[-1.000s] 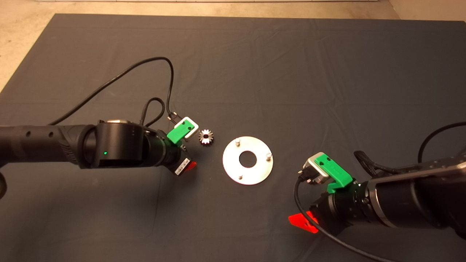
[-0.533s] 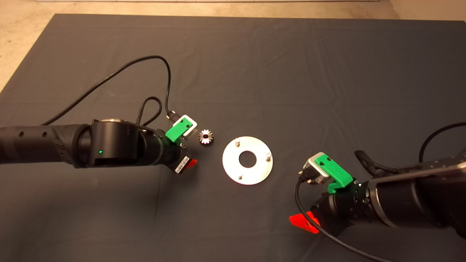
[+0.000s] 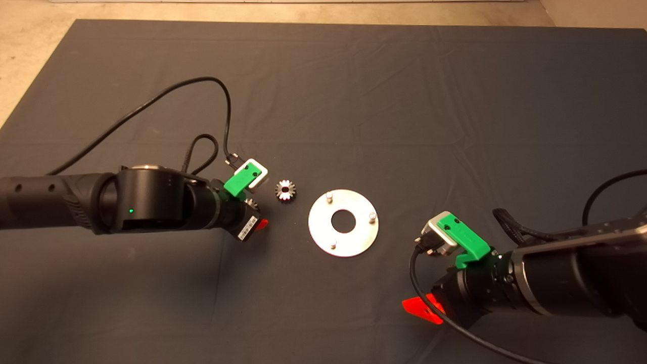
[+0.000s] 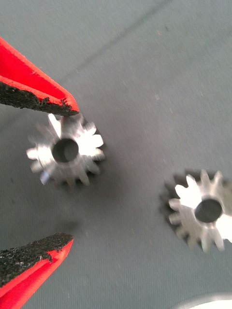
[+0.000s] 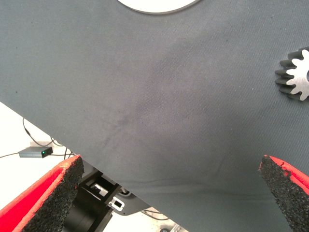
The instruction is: Install three planetary gears onto the carrier pins
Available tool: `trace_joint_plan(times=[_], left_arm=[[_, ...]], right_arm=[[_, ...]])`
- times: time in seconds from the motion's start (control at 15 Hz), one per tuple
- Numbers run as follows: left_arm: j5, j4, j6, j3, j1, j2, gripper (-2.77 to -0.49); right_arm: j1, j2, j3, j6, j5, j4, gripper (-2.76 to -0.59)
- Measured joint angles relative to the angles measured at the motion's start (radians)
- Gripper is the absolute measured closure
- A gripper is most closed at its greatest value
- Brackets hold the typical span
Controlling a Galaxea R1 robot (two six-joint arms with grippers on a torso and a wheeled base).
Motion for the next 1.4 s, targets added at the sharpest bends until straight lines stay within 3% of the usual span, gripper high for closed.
trace_joint_plan(times=[0.2, 0.93, 1.0, 1.13, 1.27, 1.4], left_arm=[[0.000, 0.000, 0.000, 0.000, 0.000, -0.010, -1.53], [-0.004, 0.000, 0.000, 0.000, 0.003, -0.024, -1.53], [-0.013, 0.000, 0.000, 0.000, 0.003, -0.028, -1.53], [-0.053, 0.000, 0.000, 0.000, 0.003, -0.038, -1.53], [-0.063, 0.000, 0.000, -0.001, 0.003, -0.043, -1.38], [-0.064, 0.001, 0.000, -0.002, 0.005, -0.043, -1.38]], right_arm=[[0.000, 0.000, 0.000, 0.000, 0.000, 0.000, -2.73], [0.000, 0.006, 0.000, 0.000, 0.000, 0.000, -2.73], [0.000, 0.006, 0.000, 0.000, 0.000, 0.000, -2.73], [0.000, 0.006, 0.000, 0.000, 0.000, 0.000, -2.73], [0.000, 0.006, 0.000, 0.000, 0.000, 0.000, -2.73], [0.000, 0.006, 0.000, 0.000, 0.000, 0.000, -2.73]])
